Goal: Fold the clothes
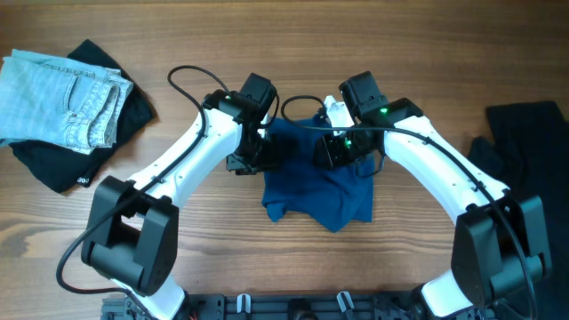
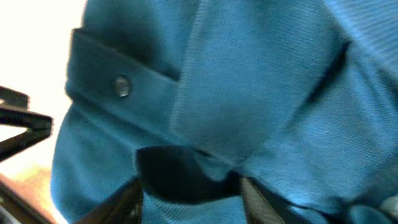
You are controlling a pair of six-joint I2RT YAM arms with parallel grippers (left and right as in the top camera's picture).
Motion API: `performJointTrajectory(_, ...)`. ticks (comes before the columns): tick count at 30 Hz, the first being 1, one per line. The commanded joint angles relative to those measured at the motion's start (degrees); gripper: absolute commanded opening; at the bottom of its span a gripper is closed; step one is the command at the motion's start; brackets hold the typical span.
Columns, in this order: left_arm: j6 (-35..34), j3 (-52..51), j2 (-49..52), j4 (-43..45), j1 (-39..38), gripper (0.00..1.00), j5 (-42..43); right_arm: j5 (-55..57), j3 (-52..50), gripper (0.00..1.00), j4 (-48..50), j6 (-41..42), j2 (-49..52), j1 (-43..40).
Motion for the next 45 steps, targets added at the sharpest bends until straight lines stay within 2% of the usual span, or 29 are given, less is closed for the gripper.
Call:
performJointTrajectory(1,0.9,-0.5,0.5,-0.4,2.1,0.41,0.3,8.3,-0.5,0.06,-0.5,6.5,0.4,-0.1)
performJointTrajectory(4,0.9,-0.5,0.5,-0.1,2.6,0.43,0.3,14.0,-0.1,0.04,-6.7,13.7,-1.2,-2.2)
performJointTrajectory(7,0.9,-0.5,0.5,0.5,1.8,0.45,0.3,14.4,-0.1,0.04,-14.9,19.8,-4.2,-6.3)
performJointTrajectory(10,0.9,-0.5,0.5,1.4,1.2,0.47,0.3,15.4,-0.1,0.04,-22.5,20.8,-5.4,-9.8)
performJointTrajectory(13,1.0,-0.5,0.5,1.9,1.3,0.47,0.0,20.5,-0.2,0.04,-24.5,20.9,-5.3,-11.6)
performJointTrajectory(14,1.2,-0.5,0.5,1.9,1.3,0.47,-0.2,22.7,-0.2,0.23,-24.3,20.9,-5.3,-12.2)
performJointTrajectory(15,1.2,-0.5,0.5,1.9,1.3,0.48,-0.2,23.7,-0.2,0.50,-23.7,20.8,-5.3,-12.6)
performJointTrajectory(16,1.1,-0.5,0.5,1.9,1.3,0.49,-0.2,23.6,-0.1,0.68,-22.3,20.1,-5.3,-13.0)
performJointTrajectory(17,1.1,-0.5,0.5,1.9,1.2,0.50,0.0,22.3,-0.1,0.69,-19.8,16.9,-5.3,-13.3)
performJointTrajectory(19,1.2,-0.5,0.5,2.6,1.2,0.52,1.6,16.2,-0.1,0.56,-13.7,8.4,-5.4,-13.4)
performJointTrajectory(21,2.8,-0.9,0.5,5.4,1.2,0.52,5.2,6.4,-0.1,0.49,-9.3,2.2,-5.5,-13.4)
performJointTrajectory(24,4.0,-2.3,0.5,11.4,1.2,0.52,10.3,3.4,-0.1,0.51,-4.4,5.4,-5.5,-13.3)
performJointTrajectory(26,4.0,-3.7,0.5,15.9,1.2,0.53,11.7,3.6,-0.1,0.60,-1.9,7.4,-5.0,-13.3)
performJointTrajectory(28,3.9,-5.6,0.5,20.4,1.0,0.55,11.7,5.2,-0.1,0.61,0.7,7.4,-4.0,-13.3)
performJointTrajectory(32,3.9,-9.2,0.8,28.3,0.1,0.56,15.3,5.5,-0.1,0.59,2.5,2.3,-0.7,-13.1)
performJointTrajectory(33,3.8,-9.7,1.0,29.7,-0.2,0.56,15.6,5.1,-0.1,0.54,2.7,2.6,0.3,-13.1)
performJointTrajectory(36,3.9,-10.5,2.4,32.8,-1.9,0.55,15.3,3.5,-0.1,0.27,3.1,2.4,1.4,-13.1)
performJointTrajectory(37,3.9,-10.5,3.6,33.6,-2.6,0.52,15.2,3.5,-0.1,0.05,3.0,2.7,1.3,-13.1)
performJointTrajectory(39,3.9,-10.5,4.9,34.0,-3.1,0.39,14.6,3.7,-0.1,0.04,2.6,5.8,0.5,-13.5)
performJointTrajectory(41,3.8,-10.5,5.9,33.3,-3.0,0.12,13.3,6.0,0.3,0.04,1.3,11.2,-1.9,-14.9)
performJointTrajectory(42,3.2,-10.5,5.9,32.4,-2.6,0.04,11.3,8.2,0.9,0.04,-0.2,13.4,-3.6,-16.1)
performJointTrajectory(45,0.2,-10.5,5.9,30.0,-0.2,0.04,6.8,12.7,1.8,0.04,-4.1,15.3,-8.4,-20.1)
